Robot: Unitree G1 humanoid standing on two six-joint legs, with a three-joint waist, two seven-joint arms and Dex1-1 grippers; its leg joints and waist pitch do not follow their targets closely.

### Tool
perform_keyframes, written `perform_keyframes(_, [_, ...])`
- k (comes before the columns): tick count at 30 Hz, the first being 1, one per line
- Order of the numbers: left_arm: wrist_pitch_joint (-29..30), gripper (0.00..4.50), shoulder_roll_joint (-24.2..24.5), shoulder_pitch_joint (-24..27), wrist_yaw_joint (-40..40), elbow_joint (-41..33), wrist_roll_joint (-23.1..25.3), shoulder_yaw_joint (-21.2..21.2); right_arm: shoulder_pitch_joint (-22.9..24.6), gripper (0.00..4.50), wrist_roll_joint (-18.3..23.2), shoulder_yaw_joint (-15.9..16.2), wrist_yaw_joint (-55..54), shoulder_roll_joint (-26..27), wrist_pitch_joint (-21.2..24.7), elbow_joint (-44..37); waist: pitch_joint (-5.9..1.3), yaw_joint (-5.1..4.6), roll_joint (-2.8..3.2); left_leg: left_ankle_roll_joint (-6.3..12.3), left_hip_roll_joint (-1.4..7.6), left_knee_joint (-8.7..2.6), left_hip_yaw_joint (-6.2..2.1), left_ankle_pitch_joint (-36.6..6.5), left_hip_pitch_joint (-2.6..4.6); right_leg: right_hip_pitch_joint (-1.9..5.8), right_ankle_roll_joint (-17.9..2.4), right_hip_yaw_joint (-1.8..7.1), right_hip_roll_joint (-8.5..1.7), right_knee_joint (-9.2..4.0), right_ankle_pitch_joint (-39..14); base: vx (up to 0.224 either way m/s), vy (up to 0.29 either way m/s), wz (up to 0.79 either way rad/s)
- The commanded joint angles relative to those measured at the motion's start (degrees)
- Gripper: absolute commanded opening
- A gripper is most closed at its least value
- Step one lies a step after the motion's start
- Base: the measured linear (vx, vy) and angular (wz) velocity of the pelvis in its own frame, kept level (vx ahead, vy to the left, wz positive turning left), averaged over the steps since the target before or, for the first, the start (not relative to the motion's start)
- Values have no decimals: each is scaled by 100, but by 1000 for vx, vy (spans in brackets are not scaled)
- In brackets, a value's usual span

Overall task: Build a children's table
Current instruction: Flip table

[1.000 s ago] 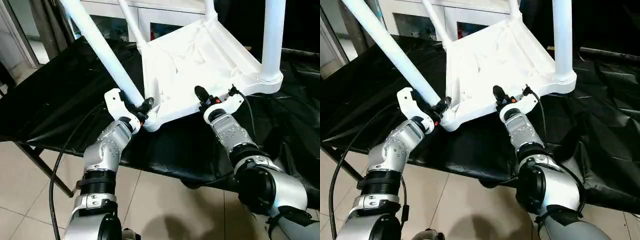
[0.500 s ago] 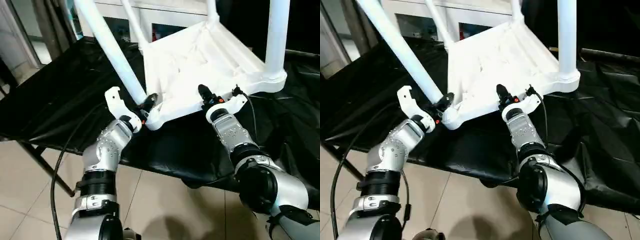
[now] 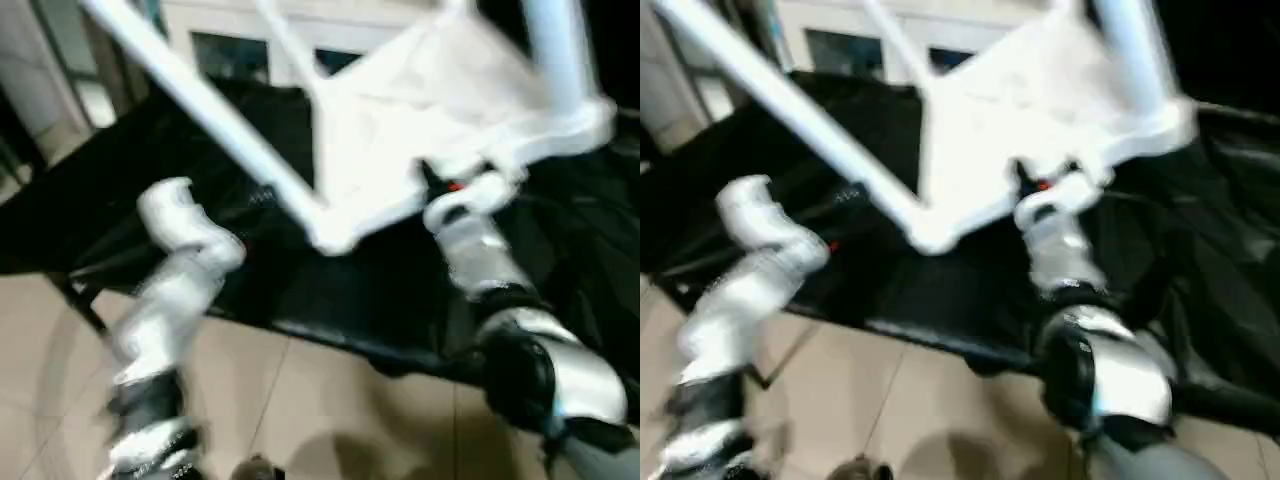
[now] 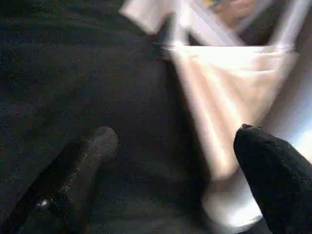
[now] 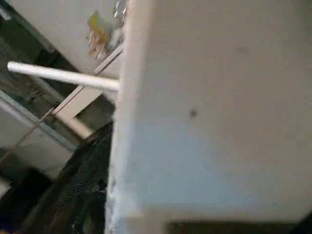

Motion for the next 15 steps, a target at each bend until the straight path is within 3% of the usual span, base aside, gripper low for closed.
perform_keyframes(1, [283,450,110,158,114,-493,159,-356,186,206,-442,260,-342,-159,-161,-771,-481,-80,-17,261,394,-341,-131,-739,254,243,-953,349,-486,-383,-49,0,0,0])
perform_keyframes(3, [277,450,214,299,214,-728,290,-432,403,206,-535,379,-440,-143,42,-1210,-470,-81,-16,199,387,-365,-128,-888,258,235,-852,347,-484,-413,-268,0,0,0])
perform_keyframes(5, [260,450,313,358,226,-848,403,-499,544,206,-568,454,-462,-136,234,-1509,-448,-108,-53,57,363,-397,-126,-1091,241,254,-687,357,-485,-460,-616,0,0,0])
perform_keyframes(7, [123,450,608,428,141,-1034,756,-775,793,206,-698,639,-484,-188,538,-2003,-440,-115,-83,33,351,-415,-134,-1107,229,259,-507,368,-490,-484,-785,0,0,0])
perform_keyframes(10, [-129,450,1126,357,-51,-1331,1344,-1294,1110,206,-868,914,-536,-358,1048,-2717,-428,-195,-67,-18,340,-435,-148,-1093,229,246,-275,375,-456,-509,-944,0,0,0])
perform_keyframes(12, [-180,450,1253,284,-107,-1415,1466,-1421,1177,206,-915,982,-566,-422,1190,-2900,-437,-224,-65,-68,334,-426,-137,-1040,234,232,-282,371,-455,-488,-860,0,0,0])
perform_keyframes(13, [-241,450,1441,102,-148,-1569,1612,-1597,1277,206,-1028,1085,-713,-562,1490,-3260,-425,-241,-72,-114,316,-427,-124,-1075,221,239,-332,369,-464,-508,-933,0,0,0])
perform_keyframes(15, [-291,450,1580,-84,-170,-1676,1739,-1710,1319,206,-1181,1156,-842,-699,1723,-3506,-437,-241,-51,-156,317,-411,-117,-1085,255,210,-333,381,-457,-503,-977,0,0,0])
